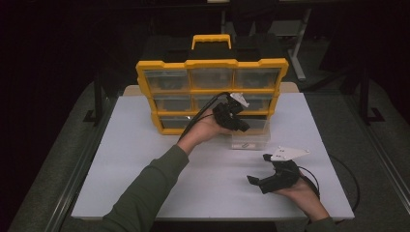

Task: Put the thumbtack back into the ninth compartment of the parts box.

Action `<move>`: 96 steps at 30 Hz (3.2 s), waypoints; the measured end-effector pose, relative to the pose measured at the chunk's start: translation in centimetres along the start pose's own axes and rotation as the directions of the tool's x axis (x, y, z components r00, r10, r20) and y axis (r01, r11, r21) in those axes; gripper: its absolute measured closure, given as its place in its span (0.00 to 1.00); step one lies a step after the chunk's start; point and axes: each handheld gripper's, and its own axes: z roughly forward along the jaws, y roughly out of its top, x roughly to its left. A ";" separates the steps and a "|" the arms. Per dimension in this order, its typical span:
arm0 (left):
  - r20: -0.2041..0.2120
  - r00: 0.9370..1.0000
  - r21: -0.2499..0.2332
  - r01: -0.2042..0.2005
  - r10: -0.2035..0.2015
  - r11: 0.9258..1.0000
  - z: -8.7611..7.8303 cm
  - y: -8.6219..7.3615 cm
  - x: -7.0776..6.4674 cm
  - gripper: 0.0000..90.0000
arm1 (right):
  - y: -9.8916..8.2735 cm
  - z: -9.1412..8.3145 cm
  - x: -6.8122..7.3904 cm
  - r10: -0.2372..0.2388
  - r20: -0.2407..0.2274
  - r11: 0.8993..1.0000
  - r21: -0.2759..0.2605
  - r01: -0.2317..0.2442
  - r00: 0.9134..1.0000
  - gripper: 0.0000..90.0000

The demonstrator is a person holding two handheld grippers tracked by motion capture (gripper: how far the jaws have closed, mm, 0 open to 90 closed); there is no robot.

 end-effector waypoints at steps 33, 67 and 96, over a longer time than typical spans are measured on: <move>-0.010 0.999 -0.039 0.032 -0.033 0.999 -3.6 -1.5 -0.4 0.77 | 0.0 0.0 0.1 -0.002 0.000 1.000 0.003 0.002 1.000 0.00; -0.083 0.986 -0.128 0.131 -0.143 0.983 -9.0 -13.4 -1.0 0.33 | 0.0 0.2 0.1 -0.004 0.004 1.000 0.011 0.004 1.000 0.00; -0.208 0.949 -0.239 0.188 -0.239 0.953 -12.1 -23.8 -4.7 0.14 | 0.0 0.3 0.2 -0.007 0.008 1.000 0.014 0.007 1.000 0.00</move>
